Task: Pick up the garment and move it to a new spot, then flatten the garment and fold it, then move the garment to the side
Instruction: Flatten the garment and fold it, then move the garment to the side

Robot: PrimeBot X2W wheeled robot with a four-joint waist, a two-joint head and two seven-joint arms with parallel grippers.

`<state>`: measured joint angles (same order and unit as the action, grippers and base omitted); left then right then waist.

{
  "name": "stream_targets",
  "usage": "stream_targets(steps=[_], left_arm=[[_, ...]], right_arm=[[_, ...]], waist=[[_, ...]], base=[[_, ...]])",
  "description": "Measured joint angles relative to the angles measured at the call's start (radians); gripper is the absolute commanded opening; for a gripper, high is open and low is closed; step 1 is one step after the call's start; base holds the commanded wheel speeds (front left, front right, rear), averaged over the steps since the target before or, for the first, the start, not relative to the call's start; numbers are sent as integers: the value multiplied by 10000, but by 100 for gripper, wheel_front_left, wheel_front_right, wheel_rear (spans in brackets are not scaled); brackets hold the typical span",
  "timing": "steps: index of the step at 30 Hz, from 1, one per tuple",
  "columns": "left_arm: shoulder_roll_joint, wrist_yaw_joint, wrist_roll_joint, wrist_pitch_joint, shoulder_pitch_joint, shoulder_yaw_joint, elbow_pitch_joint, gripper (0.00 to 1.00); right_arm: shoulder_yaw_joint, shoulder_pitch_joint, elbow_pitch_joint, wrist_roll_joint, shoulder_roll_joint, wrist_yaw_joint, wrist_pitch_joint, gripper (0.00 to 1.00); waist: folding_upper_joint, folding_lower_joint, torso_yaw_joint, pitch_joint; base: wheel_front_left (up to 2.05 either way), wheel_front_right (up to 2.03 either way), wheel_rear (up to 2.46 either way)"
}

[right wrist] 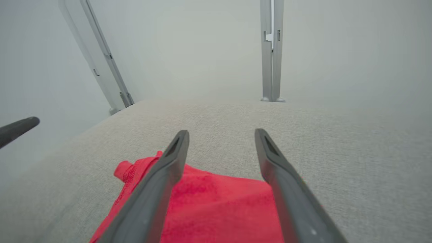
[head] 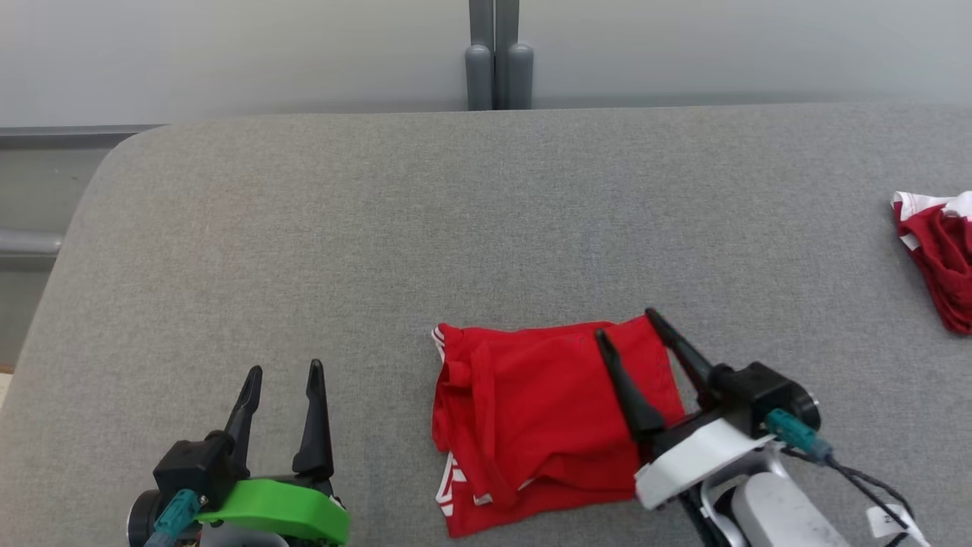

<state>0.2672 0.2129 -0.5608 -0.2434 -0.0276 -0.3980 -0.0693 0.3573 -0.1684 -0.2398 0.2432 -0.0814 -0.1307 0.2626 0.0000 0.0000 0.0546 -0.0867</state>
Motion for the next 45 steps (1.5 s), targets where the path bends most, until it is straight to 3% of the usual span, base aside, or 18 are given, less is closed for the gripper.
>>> stream_targets(steps=[5,12,30,45], left_arm=[[-31,-15,19,-56,-66,52,-61,100],[-303,-117,88,-144,-68,194,-324,100],[-1302,-988,1469,-180,690,1655,-445,100],[-1672,-1346,2518,-188,927,2334,-593,100]], right_arm=[[-1716,405,984,-616,123,0,0,100],[-2706,829,1461,-802,280,0,0,100],[-2849,1282,1361,-596,307,0,0,100],[-2757,1363,1246,-545,309,0,0,100]], waist=[[0,0,-233,38],[0,0,-453,207],[0,0,-726,672],[0,0,-709,842]], base=[[0,0,0],[0,0,0],[0,0,0],[0,0,0]])
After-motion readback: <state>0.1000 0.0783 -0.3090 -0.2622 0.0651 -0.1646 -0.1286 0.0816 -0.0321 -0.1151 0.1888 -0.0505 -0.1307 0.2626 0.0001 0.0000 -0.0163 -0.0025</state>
